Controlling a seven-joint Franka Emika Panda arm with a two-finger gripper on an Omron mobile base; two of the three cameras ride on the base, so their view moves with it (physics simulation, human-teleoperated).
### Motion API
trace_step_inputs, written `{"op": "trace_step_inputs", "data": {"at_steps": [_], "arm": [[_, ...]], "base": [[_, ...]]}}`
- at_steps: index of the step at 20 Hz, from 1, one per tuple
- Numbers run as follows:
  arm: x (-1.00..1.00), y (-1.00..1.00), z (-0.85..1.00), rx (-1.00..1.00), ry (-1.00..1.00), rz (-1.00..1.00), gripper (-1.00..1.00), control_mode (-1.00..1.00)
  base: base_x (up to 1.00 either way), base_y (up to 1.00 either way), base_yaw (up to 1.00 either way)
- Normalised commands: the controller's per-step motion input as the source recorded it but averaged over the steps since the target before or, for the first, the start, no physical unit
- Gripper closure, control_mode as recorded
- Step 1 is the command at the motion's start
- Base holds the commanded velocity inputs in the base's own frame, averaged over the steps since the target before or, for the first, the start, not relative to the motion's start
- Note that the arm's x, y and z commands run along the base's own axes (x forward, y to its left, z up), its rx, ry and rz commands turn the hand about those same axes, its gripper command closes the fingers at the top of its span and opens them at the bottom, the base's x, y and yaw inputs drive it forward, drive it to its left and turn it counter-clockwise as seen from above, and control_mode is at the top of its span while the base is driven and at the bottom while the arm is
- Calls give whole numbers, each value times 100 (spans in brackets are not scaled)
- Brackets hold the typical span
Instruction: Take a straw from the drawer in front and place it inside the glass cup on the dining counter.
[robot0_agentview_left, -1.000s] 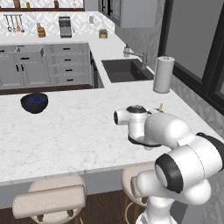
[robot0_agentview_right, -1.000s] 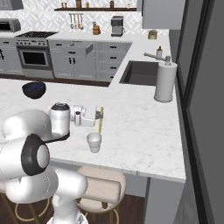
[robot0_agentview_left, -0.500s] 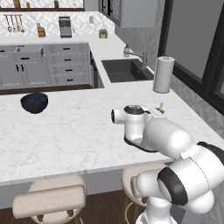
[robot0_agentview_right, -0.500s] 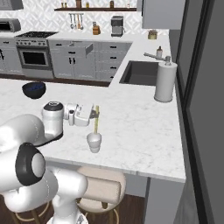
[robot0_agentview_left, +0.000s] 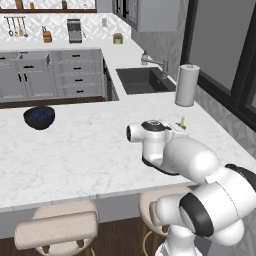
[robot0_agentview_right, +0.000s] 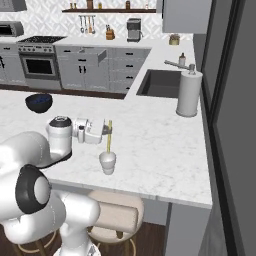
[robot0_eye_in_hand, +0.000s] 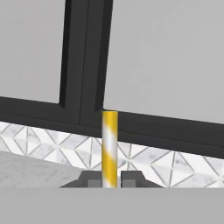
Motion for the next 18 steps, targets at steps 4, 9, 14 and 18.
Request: {"op": "trace_step_inputs", "data": {"at_steps": [4, 9, 14, 18], "arm": [[1, 19, -14, 0, 0, 0, 100, -100], [0, 7, -9, 0, 0, 0, 100, -100], [2, 0, -31, 0, 0, 0, 100, -100], [0, 0, -31, 0, 0, 0, 100, -100]], "base": [[0, 0, 0], [0, 0, 0], [0, 0, 0], [0, 0, 0]]}}
